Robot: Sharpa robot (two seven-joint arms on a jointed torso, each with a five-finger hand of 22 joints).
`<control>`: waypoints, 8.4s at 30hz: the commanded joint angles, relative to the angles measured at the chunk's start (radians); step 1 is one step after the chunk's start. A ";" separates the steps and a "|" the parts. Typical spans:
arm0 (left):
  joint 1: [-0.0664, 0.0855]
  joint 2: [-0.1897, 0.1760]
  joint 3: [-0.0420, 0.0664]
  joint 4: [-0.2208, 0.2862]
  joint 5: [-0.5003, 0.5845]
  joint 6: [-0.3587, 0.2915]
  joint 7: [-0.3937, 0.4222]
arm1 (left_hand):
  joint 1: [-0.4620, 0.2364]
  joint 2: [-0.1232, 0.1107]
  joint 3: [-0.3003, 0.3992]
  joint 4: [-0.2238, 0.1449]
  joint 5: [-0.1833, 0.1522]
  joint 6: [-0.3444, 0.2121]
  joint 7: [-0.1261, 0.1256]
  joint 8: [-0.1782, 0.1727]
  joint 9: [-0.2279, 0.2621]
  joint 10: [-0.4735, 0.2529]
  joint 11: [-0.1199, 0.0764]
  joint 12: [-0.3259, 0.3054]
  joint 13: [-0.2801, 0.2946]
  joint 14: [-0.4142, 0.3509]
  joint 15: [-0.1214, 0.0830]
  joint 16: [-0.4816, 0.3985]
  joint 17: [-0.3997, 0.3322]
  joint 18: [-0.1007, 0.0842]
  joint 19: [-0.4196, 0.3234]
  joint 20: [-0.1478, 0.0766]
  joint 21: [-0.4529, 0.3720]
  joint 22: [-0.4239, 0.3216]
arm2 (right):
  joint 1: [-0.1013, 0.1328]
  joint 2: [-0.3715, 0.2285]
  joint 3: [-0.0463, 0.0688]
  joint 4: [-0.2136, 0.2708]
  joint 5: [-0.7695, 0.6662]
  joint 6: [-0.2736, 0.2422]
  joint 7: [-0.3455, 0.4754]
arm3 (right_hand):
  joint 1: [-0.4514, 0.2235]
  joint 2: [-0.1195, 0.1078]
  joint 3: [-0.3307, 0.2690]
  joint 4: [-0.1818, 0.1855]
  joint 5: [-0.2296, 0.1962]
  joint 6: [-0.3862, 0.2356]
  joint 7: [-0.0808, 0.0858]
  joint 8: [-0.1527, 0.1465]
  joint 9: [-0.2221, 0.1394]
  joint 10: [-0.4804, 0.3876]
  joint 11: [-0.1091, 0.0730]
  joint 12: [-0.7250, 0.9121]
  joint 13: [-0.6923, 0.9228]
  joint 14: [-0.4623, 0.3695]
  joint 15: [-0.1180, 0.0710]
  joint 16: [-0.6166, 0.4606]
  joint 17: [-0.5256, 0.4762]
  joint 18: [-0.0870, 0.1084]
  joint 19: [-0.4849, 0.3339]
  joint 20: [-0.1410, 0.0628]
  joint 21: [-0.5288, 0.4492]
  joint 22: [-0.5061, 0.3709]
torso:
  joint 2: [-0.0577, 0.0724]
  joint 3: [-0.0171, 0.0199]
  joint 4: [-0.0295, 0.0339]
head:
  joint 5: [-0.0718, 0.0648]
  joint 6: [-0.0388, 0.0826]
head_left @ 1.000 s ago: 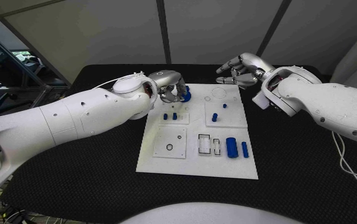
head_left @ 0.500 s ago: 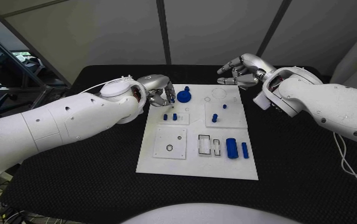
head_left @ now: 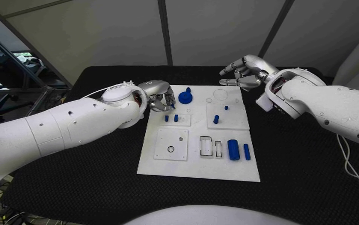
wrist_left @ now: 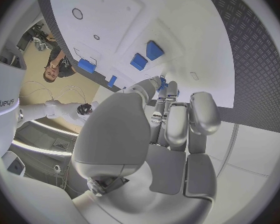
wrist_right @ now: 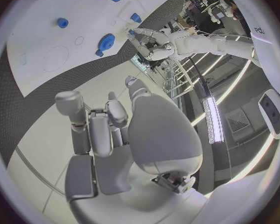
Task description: Assemble the parts on the task board
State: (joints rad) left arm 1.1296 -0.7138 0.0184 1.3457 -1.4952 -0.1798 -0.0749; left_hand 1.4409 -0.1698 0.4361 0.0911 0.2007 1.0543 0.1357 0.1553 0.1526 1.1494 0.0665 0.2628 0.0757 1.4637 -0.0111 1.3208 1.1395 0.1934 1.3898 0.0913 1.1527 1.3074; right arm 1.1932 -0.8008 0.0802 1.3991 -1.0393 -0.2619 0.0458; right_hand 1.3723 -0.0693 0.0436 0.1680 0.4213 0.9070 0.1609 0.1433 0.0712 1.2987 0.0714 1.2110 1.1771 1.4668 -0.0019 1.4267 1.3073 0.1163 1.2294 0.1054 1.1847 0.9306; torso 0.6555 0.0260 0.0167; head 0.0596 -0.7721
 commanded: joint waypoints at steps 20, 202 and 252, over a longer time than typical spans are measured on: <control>-0.004 0.030 0.001 -0.027 -0.004 0.023 -0.017 | -0.001 -0.008 0.008 0.000 0.004 0.010 -0.003 -0.004 -0.002 0.016 0.000 -0.008 0.000 0.021 0.000 0.005 -0.004 -0.101 0.002 -0.001 -0.004 0.036 | 0.001 0.005 0.000 0.000 -0.002 0.005 0.006 | 0.004 0.007 0.004 0.004 0.004 -0.002 -0.001 0.006 0.000 -0.002 -0.001 0.003 0.002 0.051 -0.004 -0.003 0.038 0.007 0.002 -0.003 -0.004 0.001 | 0.001 0.0002 0.0005 | 0.003 -0.004; -0.007 -0.136 0.047 0.090 1.241 -0.037 0.297 | -0.022 0.025 -0.040 -0.054 0.001 -0.073 0.059 -0.041 -0.063 -0.073 0.048 0.027 0.046 -0.262 0.040 -0.432 -0.658 -0.012 -0.276 0.035 -0.588 -0.251 | -0.134 0.126 -0.066 0.289 -0.624 -0.016 -0.208 | 0.048 -0.052 0.489 -0.169 -0.197 0.253 -0.029 -0.021 0.018 -0.060 -0.014 -1.030 -1.028 0.055 -0.020 -0.015 -0.018 -0.016 0.069 -0.022 0.106 0.164 | -0.003 -0.0053 0.0008 | 0.023 -0.011; -0.006 -0.116 0.048 0.084 1.241 -0.022 0.290 | -0.027 0.026 -0.044 -0.051 0.001 -0.074 0.059 -0.039 -0.064 -0.075 0.049 0.030 0.046 -0.262 0.041 -0.432 -0.660 -0.012 -0.276 0.036 -0.589 -0.253 | -0.181 0.194 -0.085 0.215 -0.671 0.076 -0.241 | 0.044 -0.048 0.489 -0.170 -0.196 0.251 -0.028 -0.023 0.018 -0.061 -0.013 -1.033 -1.029 0.055 -0.019 -0.015 -0.019 -0.016 0.067 -0.021 0.104 0.161 | -0.002 -0.0029 -0.0012 | 0.063 -0.040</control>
State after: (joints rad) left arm 1.1215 -0.8305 0.0648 1.4294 -0.2584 -0.2137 0.2141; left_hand 1.4199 -0.1431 0.3972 0.0412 0.2007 0.9843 0.1946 0.1102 0.0899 1.0832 0.1149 0.2863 0.1208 1.2081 0.0268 0.8945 0.4803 0.1945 1.1165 0.1256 0.5641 1.0561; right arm 1.0127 -0.6075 -0.0031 1.6159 -1.6979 -0.2082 -0.1858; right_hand 1.4194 -0.1250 0.5343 0.0025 0.2218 1.1573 0.1288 0.1186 0.0881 1.2346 0.0577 0.1816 0.1474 1.4650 -0.0181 1.4114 1.2881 0.1164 1.2940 0.0838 1.2849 1.0922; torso 0.6540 0.0226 0.0154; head 0.1212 -0.8121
